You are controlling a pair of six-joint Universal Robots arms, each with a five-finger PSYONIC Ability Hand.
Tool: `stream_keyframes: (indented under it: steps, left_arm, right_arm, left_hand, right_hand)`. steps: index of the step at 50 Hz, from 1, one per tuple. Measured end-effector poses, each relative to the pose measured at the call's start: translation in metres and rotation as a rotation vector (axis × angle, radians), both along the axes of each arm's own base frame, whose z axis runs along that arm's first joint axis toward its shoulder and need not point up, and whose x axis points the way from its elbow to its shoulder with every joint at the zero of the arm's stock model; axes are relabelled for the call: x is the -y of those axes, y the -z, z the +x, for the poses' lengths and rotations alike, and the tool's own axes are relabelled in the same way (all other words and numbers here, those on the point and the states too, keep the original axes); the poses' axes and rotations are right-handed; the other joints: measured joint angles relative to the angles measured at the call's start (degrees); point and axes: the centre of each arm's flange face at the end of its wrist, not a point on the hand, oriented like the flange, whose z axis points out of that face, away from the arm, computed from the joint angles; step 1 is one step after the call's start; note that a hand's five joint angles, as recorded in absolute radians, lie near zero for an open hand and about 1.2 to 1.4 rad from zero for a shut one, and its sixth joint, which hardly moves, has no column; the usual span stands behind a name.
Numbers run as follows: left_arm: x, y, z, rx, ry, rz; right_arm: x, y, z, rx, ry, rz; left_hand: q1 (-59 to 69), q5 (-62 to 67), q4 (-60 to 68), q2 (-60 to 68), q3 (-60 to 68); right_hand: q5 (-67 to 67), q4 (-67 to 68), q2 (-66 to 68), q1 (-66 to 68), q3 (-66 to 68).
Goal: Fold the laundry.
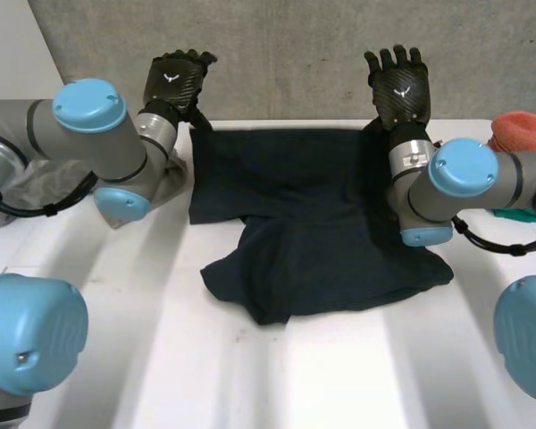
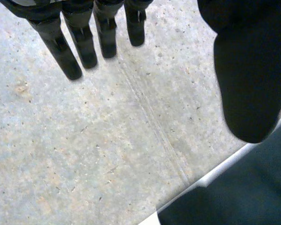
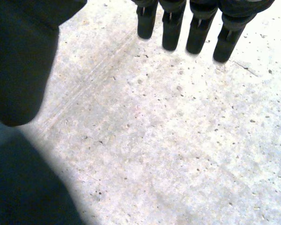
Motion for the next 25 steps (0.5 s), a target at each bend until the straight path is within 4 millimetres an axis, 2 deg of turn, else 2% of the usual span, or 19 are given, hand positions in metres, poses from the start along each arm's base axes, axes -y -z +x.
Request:
stream_keyframes:
  steps: [4,8,14,16,19,20,23,24,25]
  left_arm:
    - [-0.003,-0.005,0.000,0.004,-0.013,0.016]
    - [-0.013,-0.024,0.004,0.010,-0.039,0.033]
    - [-0.044,-0.050,0.011,0.052,-0.073,0.101]
    - [-0.063,-0.053,0.013,0.090,-0.067,0.159]
    - [-0.105,-0.052,0.015,0.168,-0.022,0.275]
    - [-0.109,-0.051,0.015,0.176,-0.016,0.286]
    - [-0.150,-0.042,0.017,0.253,0.059,0.395]
    - [-0.174,-0.035,0.018,0.297,0.109,0.457]
    - [-0.185,-0.031,0.019,0.318,0.135,0.489]
  right_arm:
    - [0.005,0.000,-0.004,0.003,0.006,0.013]
    - [0.005,-0.021,-0.015,0.000,0.020,0.064]
    - [-0.013,-0.058,-0.035,-0.065,0.022,0.182]
    - [-0.023,-0.066,-0.042,-0.111,0.014,0.236]
    - [-0.048,-0.078,-0.059,-0.209,-0.004,0.343]
    - [-0.051,-0.078,-0.061,-0.220,-0.005,0.355]
    - [-0.069,-0.080,-0.075,-0.291,-0.014,0.433]
    - [-0.083,-0.078,-0.088,-0.344,-0.020,0.495]
    - [-0.088,-0.076,-0.092,-0.362,-0.023,0.516]
  left_hand:
    - [-0.82,-3.46,-4.35,-4.00,-4.49]
    - [-0.82,-3.46,-4.35,-4.08,-4.49]
    - [-0.82,-3.46,-4.35,-4.24,-4.49]
    - [-0.82,-3.46,-4.35,-4.28,-4.49]
    - [-0.82,-3.46,-4.35,-4.29,-4.49]
    - [-0.82,-3.46,-4.35,-4.29,-4.49]
    - [-0.82,-3.46,-4.35,-4.30,-4.49]
    - [-0.82,-3.46,-4.35,-4.30,-4.49]
    - [-0.82,-3.46,-4.35,-4.30,-4.49]
  right_hand:
    - [-1.01,-2.42,-1.72,-0.85,-2.17]
    - [-1.01,-2.42,-1.72,-0.85,-2.17]
    - [-1.01,-2.42,-1.72,-0.85,-2.17]
    - [-1.01,-2.42,-1.72,-0.85,-2.17]
    - [-1.01,-2.42,-1.72,-0.85,-2.17]
    - [-1.01,-2.42,-1.72,-0.85,-2.17]
    - [-1.01,-2.42,-1.72,-0.85,-2.17]
    - [-1.01,-2.42,-1.72,-0.85,-2.17]
    - [-1.00,-2.42,-1.72,-0.85,-2.17]
